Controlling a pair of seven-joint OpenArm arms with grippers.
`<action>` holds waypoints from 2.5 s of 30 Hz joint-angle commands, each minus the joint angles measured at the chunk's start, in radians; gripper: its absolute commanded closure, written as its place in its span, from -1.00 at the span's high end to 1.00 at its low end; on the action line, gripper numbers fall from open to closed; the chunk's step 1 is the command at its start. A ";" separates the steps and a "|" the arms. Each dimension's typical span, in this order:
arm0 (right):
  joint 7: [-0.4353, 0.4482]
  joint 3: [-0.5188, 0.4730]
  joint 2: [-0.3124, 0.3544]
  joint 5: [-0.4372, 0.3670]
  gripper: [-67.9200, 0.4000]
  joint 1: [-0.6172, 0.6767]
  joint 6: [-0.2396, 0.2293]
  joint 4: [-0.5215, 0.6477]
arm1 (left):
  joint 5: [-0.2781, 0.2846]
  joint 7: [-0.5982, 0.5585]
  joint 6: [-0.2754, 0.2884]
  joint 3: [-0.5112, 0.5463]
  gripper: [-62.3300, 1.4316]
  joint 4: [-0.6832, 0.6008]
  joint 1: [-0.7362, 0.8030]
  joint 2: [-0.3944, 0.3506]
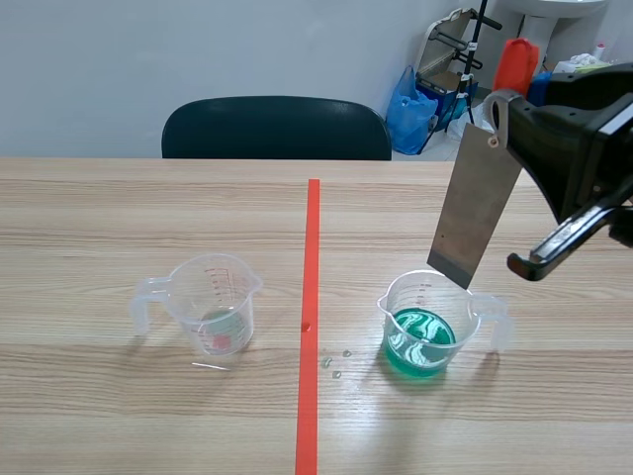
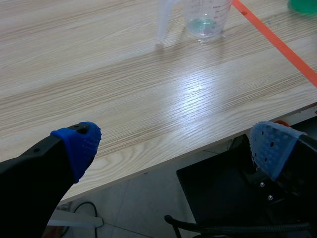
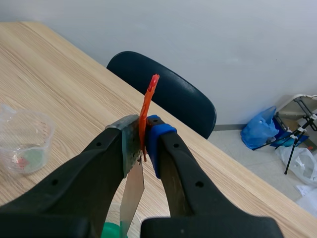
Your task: Do the redox reaction experiment
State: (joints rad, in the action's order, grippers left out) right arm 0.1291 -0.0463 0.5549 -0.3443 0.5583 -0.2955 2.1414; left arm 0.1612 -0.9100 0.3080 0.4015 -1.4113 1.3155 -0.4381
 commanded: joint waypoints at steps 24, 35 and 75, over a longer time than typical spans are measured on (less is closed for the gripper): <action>0.014 -0.011 0.007 -0.007 -0.95 -0.005 0.006 0.022 | 0.006 -0.017 0.001 -0.005 1.00 -0.010 0.001 0.000; 0.010 -0.011 0.007 -0.007 -0.95 -0.005 0.006 0.022 | 0.006 -0.017 0.001 -0.005 1.00 -0.010 0.001 0.000; -0.027 0.030 0.007 -0.008 -0.95 -0.051 -0.019 0.021 | 0.006 -0.017 0.001 -0.005 1.00 -0.010 0.001 -0.001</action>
State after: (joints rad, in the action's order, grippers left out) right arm 0.0933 -0.0216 0.5549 -0.3443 0.5285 -0.3191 2.1414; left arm 0.1612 -0.9104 0.3080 0.4015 -1.4113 1.3155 -0.4381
